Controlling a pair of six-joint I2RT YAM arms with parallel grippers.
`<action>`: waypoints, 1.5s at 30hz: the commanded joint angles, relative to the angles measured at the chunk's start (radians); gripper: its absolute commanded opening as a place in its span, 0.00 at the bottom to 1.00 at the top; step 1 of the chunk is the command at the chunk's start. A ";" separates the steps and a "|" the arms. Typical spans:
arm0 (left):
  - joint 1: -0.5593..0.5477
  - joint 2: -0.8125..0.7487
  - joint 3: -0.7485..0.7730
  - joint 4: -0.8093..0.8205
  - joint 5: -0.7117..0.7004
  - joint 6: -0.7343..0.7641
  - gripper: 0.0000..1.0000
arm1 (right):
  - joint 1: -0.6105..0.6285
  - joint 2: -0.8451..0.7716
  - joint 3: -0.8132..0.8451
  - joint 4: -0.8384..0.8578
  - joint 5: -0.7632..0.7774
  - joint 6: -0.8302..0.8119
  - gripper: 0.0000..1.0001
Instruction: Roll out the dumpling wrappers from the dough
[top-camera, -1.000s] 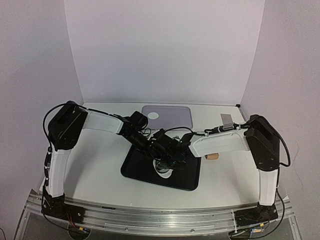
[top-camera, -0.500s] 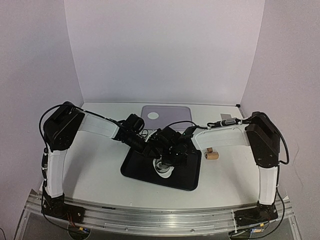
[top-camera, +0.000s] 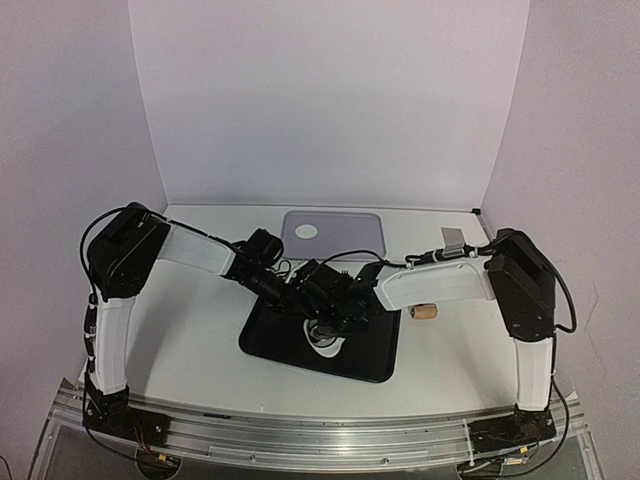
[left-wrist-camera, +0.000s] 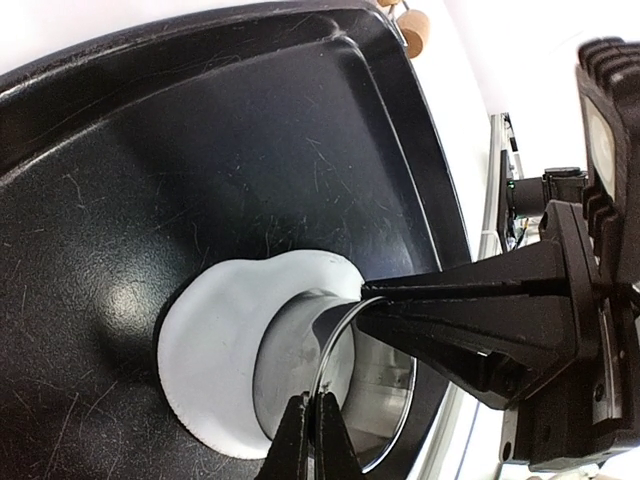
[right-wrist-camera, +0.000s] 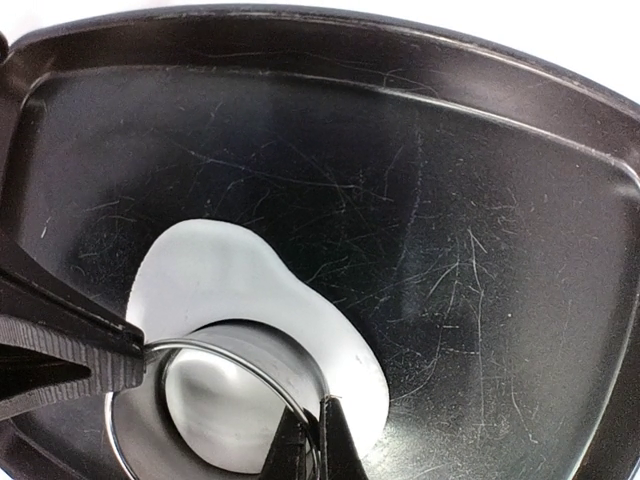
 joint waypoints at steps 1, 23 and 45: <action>-0.038 0.119 -0.232 -0.255 -0.189 -0.006 0.00 | 0.006 0.078 0.005 0.006 -0.052 -0.034 0.00; -0.035 0.064 -0.065 -0.275 -0.142 0.035 0.00 | 0.020 -0.032 0.020 0.007 0.065 -0.233 0.00; -0.044 -0.014 -0.148 -0.198 -0.077 0.292 0.00 | 0.042 0.011 0.019 0.055 0.043 -0.289 0.00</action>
